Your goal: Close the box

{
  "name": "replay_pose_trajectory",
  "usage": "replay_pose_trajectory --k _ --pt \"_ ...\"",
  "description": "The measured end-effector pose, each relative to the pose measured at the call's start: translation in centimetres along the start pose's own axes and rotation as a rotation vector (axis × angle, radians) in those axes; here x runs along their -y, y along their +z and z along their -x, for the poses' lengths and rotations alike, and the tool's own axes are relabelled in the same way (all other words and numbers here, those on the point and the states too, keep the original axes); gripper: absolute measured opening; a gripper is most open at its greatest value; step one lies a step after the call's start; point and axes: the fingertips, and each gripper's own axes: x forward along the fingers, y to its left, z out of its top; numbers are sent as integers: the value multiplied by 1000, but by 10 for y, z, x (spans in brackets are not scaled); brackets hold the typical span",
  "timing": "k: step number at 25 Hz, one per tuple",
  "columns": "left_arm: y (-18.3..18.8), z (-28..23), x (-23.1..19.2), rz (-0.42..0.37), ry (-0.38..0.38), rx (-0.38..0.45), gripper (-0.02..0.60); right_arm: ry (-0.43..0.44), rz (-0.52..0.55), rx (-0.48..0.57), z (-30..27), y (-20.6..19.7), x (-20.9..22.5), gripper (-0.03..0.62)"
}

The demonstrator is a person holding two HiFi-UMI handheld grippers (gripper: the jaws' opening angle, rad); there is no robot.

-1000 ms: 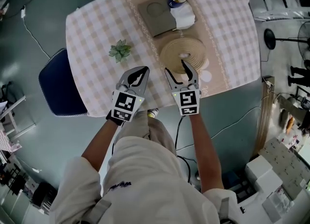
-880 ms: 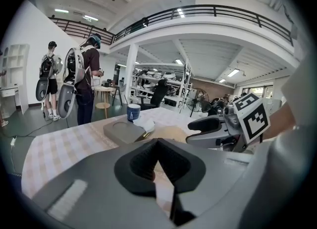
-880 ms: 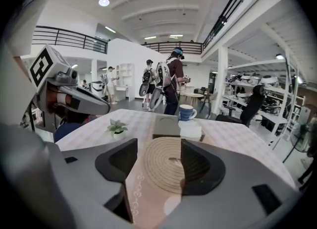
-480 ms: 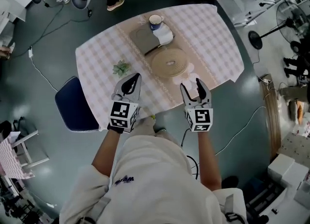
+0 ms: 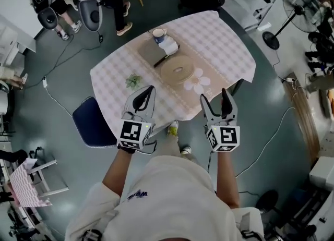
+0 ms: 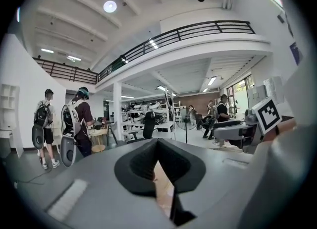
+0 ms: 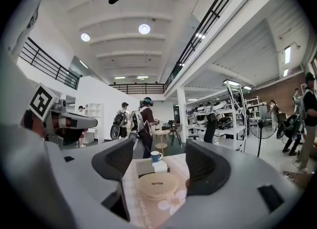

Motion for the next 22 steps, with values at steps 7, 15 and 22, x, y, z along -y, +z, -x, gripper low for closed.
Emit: replay_pose_trajectory --k 7,15,22 --pt "16 43 -12 -6 75 54 0 -46 30 72 45 25 23 327" --pt "18 42 17 -35 34 69 0 -96 61 88 93 45 56 259" --pt "33 45 40 -70 -7 89 0 -68 92 101 105 54 22 168"
